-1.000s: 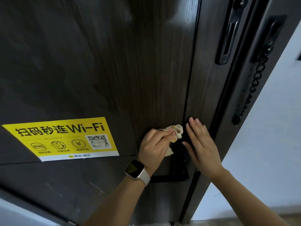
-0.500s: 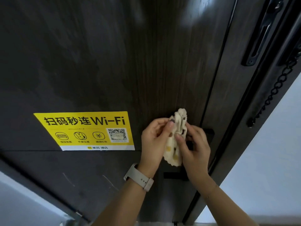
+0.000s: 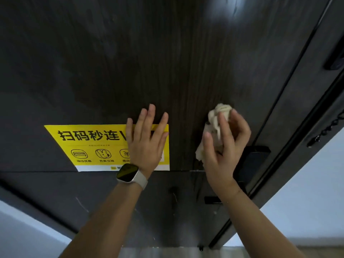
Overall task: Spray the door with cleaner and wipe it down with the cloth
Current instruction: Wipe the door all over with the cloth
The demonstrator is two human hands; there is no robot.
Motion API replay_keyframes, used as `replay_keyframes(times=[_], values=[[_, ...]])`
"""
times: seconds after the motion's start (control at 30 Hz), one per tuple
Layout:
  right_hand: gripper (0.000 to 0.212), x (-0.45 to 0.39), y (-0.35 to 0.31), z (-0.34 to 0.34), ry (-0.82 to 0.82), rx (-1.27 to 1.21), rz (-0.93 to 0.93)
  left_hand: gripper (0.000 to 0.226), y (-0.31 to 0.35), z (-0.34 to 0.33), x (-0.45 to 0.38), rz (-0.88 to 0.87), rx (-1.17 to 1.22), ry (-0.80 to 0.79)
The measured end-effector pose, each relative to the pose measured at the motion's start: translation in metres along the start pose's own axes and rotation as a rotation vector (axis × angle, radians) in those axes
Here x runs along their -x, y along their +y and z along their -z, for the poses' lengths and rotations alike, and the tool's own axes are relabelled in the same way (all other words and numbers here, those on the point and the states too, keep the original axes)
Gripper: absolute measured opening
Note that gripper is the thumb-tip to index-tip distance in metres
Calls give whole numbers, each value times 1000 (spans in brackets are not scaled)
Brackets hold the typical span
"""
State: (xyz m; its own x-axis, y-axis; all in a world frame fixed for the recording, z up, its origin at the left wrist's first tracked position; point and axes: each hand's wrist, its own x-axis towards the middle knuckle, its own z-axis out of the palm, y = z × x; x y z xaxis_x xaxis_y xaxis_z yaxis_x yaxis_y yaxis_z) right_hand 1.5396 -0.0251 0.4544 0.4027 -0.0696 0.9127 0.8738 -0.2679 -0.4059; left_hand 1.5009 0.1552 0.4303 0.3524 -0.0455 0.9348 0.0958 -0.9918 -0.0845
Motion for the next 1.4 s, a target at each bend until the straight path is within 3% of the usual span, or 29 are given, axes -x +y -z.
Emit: replay_keyframes(times=[0.07,0.13,0.27,0.37,0.47,0.57,0.63,0.7,0.8,0.87,0.97,1.07,1.27,1.33,1.4], values=[[33,-14,-5,-13,72,-26,23,52,-3,-8,4,-39,-53,57],[31,-15,3,-23,78,47,168,53,-3,-11,6,-52,-58,82],[43,55,46,-19,-336,240,513,57,-3,-12,7,-51,-44,120],[41,85,59,-4,-568,271,565,57,-2,-14,7,-17,-67,146],[25,25,32,-13,-442,184,497,57,-1,-14,7,35,-38,165],[25,-54,1,-25,-154,192,537,58,0,-12,4,69,1,164],[25,-60,-4,-29,-84,220,560,57,0,-11,4,66,19,161],[25,-24,7,-29,-223,219,598,57,-1,-11,5,63,19,160],[27,49,34,-15,-606,238,631,59,-2,-8,6,62,13,134],[31,66,42,-8,-729,236,601,60,-3,-6,6,61,-3,119],[25,57,36,-1,-726,219,556,60,-1,-4,4,61,1,77],[25,62,40,15,-544,256,358,65,-1,1,12,130,92,33],[21,101,36,37,-114,395,-392,84,3,14,92,93,78,-213],[15,114,21,21,-61,345,-512,85,3,11,102,176,65,-273],[15,129,2,-5,-132,274,-499,85,1,8,103,188,44,-294]])
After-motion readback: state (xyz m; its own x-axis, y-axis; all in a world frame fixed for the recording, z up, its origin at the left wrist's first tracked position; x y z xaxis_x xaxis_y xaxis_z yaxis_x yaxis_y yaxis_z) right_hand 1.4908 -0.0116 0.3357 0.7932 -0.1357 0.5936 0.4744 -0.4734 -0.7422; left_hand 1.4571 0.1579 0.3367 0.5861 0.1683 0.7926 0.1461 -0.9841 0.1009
